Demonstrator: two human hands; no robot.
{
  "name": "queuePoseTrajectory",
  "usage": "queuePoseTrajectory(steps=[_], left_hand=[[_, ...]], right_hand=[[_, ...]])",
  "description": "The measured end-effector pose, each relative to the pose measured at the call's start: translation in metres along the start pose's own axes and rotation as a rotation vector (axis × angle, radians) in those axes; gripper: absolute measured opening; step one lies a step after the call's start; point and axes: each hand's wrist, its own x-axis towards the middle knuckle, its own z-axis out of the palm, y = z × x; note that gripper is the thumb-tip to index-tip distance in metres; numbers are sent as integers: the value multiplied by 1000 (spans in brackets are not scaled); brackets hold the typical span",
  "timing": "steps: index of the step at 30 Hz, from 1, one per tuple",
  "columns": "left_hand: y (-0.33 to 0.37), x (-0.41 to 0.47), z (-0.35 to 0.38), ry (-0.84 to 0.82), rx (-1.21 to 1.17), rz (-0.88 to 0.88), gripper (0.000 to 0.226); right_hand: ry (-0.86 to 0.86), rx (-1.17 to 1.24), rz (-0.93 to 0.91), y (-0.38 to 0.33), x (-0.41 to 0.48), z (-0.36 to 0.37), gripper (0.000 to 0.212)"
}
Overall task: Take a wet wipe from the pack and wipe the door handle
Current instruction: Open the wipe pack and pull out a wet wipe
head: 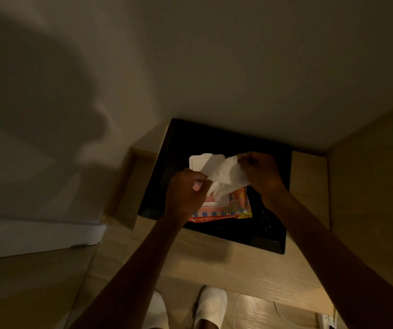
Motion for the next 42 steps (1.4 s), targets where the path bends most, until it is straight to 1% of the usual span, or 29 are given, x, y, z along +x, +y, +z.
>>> queuePoseTrajectory(steps=[2, 5, 9, 12, 14, 18, 21, 22, 25, 27, 30, 32, 34, 37, 40, 42], left_hand=[[3, 1, -5, -15, -142, -82, 15], [9, 7, -10, -82, -275, -168, 15], [13, 15, -12, -115, -311, -249, 26], [14, 15, -13, -105, -341, -261, 32], [15, 15, -15, -99, -353, -268, 31], [14, 16, -19, -107, -398, -294, 32], [15, 17, -21, -92, -419, -296, 50], [16, 17, -22, -91, -425, -298, 51], [19, 18, -22, -121, -471, -321, 39], [21, 18, -24, -140, -489, -330, 30], [18, 19, -28, -193, -494, -333, 30], [15, 19, -32, -234, -481, -325, 29], [12, 18, -33, -254, -485, -326, 28], [11, 16, -33, -263, -529, -322, 25], [12, 14, -34, -260, -545, -313, 23], [11, 12, -35, -282, -527, -314, 28]], right_hand=[[-27, -9, 4, 0, 0, -1, 17], [-124, -16, 44, 2, -1, -2, 21], [-246, 103, 181, 2, -5, -7, 25], [-332, 166, 163, 3, -6, -15, 18], [-373, 119, 115, 5, -6, -20, 20], [-311, -80, -24, 0, -9, -24, 19], [-274, -71, -74, -3, -9, -23, 23], [-264, -59, -74, -3, -10, -23, 26], [-210, -28, -77, -5, -11, -21, 32], [-169, -16, -99, -6, -11, -21, 28], [-127, 9, -104, -6, -12, -22, 20], [-129, 24, -114, -6, -12, -23, 14], [-183, 16, -110, -7, -14, -23, 12], [-284, -45, -90, -12, -16, -21, 22], [-263, 32, -65, -16, -16, -19, 19], [-228, 93, -30, -15, -15, -20, 21]])
